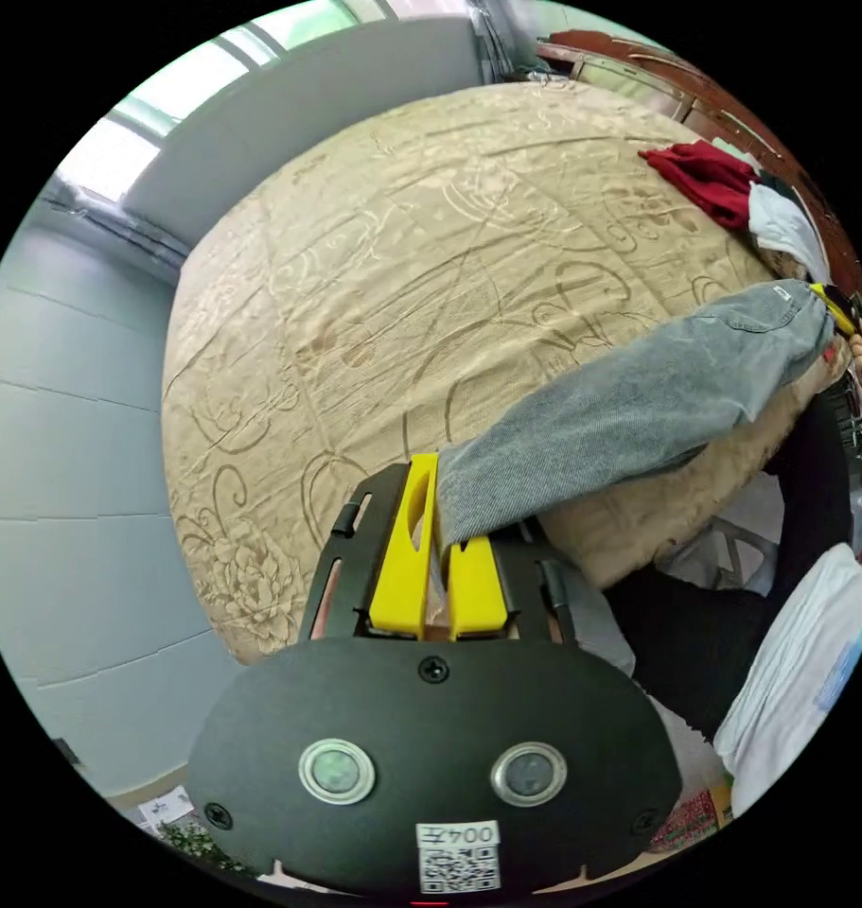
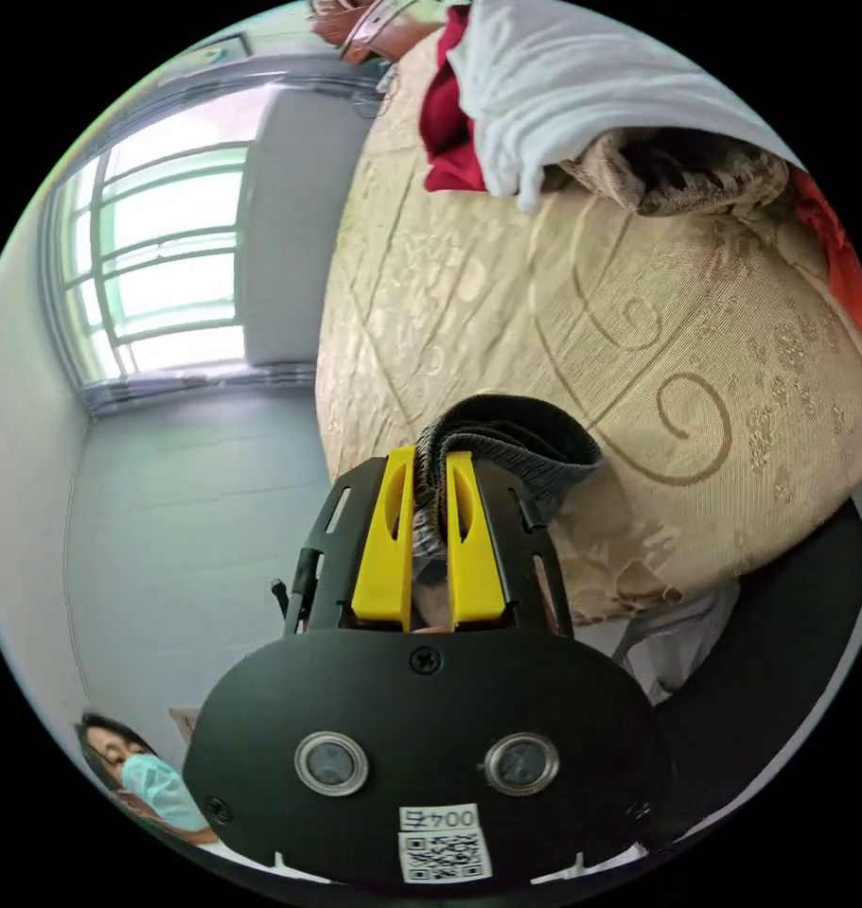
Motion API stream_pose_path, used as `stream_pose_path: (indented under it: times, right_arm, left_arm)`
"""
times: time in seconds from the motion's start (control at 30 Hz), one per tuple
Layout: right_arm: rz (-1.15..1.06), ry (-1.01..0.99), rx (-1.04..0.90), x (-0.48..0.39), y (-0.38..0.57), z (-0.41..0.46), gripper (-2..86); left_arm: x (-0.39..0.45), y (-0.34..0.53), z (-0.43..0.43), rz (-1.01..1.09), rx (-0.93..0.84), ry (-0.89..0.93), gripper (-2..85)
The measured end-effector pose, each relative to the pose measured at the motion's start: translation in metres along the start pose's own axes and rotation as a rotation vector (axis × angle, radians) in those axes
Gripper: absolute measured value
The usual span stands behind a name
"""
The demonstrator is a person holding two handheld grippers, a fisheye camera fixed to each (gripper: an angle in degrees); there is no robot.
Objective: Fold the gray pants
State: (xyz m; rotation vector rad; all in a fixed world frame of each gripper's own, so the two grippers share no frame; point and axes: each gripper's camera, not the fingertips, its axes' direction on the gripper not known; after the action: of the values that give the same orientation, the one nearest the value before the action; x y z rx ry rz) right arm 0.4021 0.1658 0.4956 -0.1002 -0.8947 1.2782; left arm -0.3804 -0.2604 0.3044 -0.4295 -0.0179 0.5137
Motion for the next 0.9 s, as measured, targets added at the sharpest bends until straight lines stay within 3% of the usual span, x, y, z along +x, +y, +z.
stream_pose_path:
  times: [0.2,0.37,0.43,0.63,0.77,0.9]
  right_arm:
    - [0.085,0.005,-0.061,0.015,-0.067,0.118,7.5]
    - [0.044,-0.005,-0.178,0.017,-0.095,0.175,8.1]
    - [0.022,0.014,-0.204,0.020,-0.095,0.188,7.9]
    - [-0.109,-0.086,-0.168,0.003,-0.055,0.197,6.3]
    - [-0.282,-0.141,-0.154,-0.076,-0.048,0.192,6.1]
    - [-0.512,-0.184,-0.174,-0.182,-0.052,0.191,6.2]
  left_arm:
    - [-0.004,-0.113,0.099,-0.155,-0.251,0.030,-0.6]
    - [-0.028,-0.124,0.146,-0.302,-0.323,0.261,-0.6]
    - [-0.028,-0.121,0.152,-0.291,-0.287,0.327,-0.6]
    - [0.001,-0.099,0.118,-0.245,-0.093,0.244,-0.6]
    - [-0.012,-0.079,0.056,-0.239,0.048,0.267,-0.7]
    - [-0.038,-0.064,-0.052,-0.303,0.306,0.128,-0.7]
